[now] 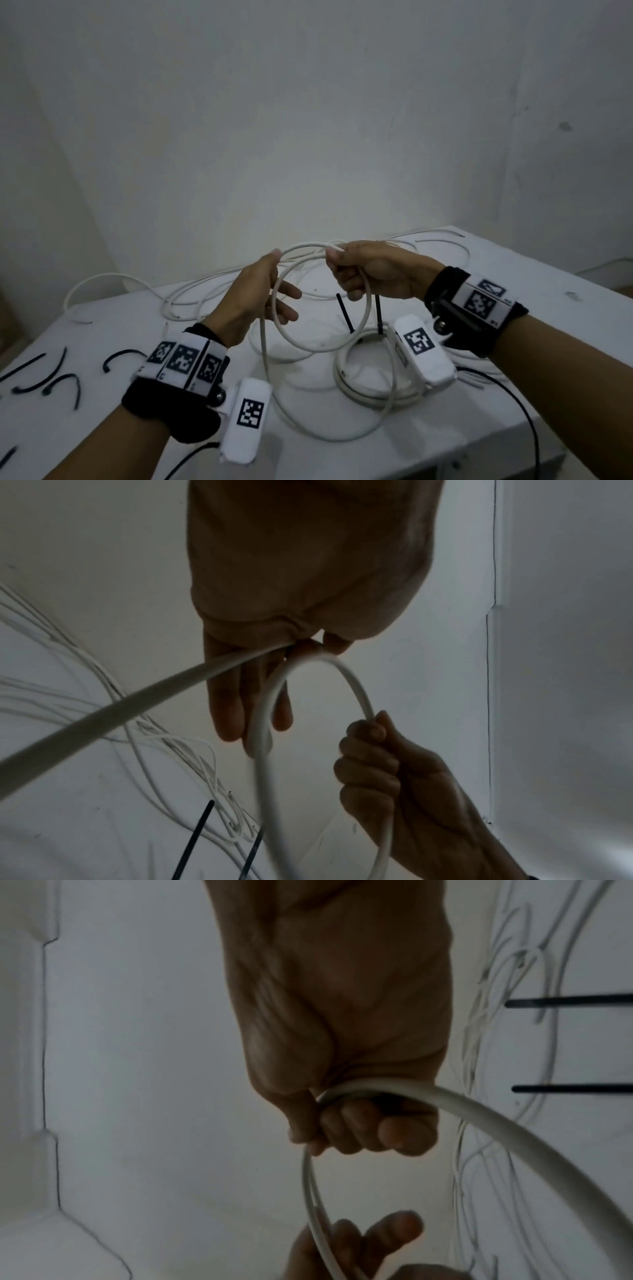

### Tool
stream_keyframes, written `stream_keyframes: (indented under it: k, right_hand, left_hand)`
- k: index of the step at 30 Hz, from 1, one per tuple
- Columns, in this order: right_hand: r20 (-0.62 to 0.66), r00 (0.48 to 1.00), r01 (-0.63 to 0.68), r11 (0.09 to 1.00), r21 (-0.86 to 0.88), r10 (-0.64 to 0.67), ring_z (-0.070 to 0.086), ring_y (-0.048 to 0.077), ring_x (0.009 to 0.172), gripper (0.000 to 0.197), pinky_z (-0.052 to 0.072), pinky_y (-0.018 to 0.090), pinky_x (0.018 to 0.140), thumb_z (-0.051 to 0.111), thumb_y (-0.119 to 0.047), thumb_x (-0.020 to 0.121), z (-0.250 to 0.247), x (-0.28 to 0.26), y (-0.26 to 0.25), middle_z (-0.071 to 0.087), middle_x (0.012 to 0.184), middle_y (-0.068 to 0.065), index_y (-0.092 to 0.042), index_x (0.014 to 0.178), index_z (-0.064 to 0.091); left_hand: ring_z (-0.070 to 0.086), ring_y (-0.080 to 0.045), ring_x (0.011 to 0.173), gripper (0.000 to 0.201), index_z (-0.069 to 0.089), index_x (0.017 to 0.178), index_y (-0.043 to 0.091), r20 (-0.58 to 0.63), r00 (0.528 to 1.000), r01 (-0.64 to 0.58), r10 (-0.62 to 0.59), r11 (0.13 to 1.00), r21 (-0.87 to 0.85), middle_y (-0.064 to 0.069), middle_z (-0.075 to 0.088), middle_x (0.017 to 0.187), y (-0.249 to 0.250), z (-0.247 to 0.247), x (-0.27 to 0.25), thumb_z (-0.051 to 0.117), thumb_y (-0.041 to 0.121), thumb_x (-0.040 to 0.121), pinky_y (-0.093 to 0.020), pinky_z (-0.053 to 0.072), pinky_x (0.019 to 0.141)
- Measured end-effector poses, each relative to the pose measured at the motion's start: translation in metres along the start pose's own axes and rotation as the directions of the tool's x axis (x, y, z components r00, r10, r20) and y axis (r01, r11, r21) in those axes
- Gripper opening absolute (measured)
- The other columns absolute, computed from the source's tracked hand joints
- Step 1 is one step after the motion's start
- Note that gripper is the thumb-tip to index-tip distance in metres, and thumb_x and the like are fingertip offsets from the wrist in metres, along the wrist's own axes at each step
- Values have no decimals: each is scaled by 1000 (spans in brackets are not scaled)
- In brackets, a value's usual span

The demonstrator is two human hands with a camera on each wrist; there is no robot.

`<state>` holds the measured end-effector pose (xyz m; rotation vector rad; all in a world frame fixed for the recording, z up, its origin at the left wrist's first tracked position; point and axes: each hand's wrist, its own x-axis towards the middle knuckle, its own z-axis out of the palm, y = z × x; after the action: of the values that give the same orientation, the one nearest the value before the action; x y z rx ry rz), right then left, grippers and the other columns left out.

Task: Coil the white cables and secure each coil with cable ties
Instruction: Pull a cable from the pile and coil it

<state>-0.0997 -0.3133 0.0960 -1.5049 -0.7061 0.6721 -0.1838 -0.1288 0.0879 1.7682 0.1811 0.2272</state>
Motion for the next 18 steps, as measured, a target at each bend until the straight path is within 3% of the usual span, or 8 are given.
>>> stream_keyframes:
  k: [2,5,7,10,15,18]
  right_hand:
    - [-19,999,47,991,123,-45,34,10,51,28,35,22,54,39,-30,99,2,0,3,37,59,-3,-14,78,49]
    - [-91,993,85,988,132,-74,43,11,53,25,38,24,58,41,-28,99,2,0,9,47,60,-4,-14,82,54]
    - [-146,987,81,994,73,-70,44,13,53,24,38,25,56,42,-26,99,0,0,15,47,61,-3,-13,83,54]
    - [-224,973,75,995,66,-58,45,14,49,23,39,23,50,45,-26,98,2,2,24,46,61,-2,-13,82,54]
    - [-306,951,120,966,227,-46,47,10,51,21,39,23,55,52,-29,95,6,6,38,48,59,-6,-16,79,57]
    - [-357,934,155,931,332,-28,42,8,46,21,34,22,53,52,-27,95,10,11,41,46,57,-7,-16,77,56]
  left_hand:
    - [66,-38,59,33,51,101,16,28,1000,8,-8,1000,-10,-19,73,83,-4,3,-4,33,43,103,-33,52,52]
    - [68,-41,66,32,51,93,15,26,1000,-11,13,996,-83,-21,72,86,-11,6,-10,34,38,104,-37,55,58]
    - [68,-42,66,33,50,90,6,-33,999,-39,35,992,-116,-22,72,85,-15,6,-11,36,33,103,-39,56,60]
    - [68,-42,64,30,46,83,6,-108,993,-60,43,985,-164,-24,71,86,-20,6,-12,37,27,102,-42,58,60]
    - [70,-40,67,30,47,80,6,-202,978,-113,55,951,-288,-20,70,90,-26,11,-17,38,23,103,-45,58,68]
    - [70,-40,70,25,50,85,5,-171,985,-91,34,936,-340,-18,72,94,-30,13,-21,39,21,101,-46,57,72]
